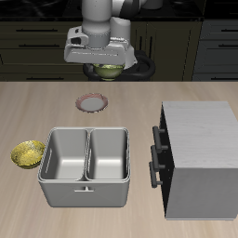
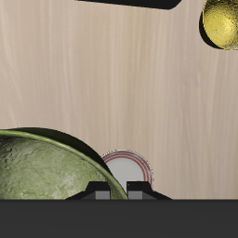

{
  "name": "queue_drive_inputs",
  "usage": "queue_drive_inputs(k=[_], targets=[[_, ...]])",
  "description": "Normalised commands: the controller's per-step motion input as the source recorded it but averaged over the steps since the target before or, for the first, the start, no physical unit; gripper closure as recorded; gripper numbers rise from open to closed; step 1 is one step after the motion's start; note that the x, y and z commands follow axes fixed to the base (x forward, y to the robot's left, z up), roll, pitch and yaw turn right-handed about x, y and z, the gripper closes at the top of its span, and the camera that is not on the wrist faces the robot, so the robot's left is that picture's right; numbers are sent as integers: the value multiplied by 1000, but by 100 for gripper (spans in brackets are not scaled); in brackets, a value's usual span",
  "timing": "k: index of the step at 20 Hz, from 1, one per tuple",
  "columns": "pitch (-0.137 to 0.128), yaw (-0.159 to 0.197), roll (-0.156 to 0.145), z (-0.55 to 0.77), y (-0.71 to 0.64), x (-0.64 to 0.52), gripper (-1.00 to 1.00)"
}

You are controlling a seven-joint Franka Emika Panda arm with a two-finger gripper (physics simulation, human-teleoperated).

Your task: Place the green bowl on the plate

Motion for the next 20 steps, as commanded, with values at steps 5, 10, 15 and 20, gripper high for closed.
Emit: queue_drive_inputs(k=[5, 10, 15, 20], targets=[[7, -5, -9, -155, -87, -225, 100], [30, -18, -5, -216, -35, -151, 100], [-4, 0, -8, -119, -55, -183, 100], [-3, 0, -29, -112, -161, -242, 100]])
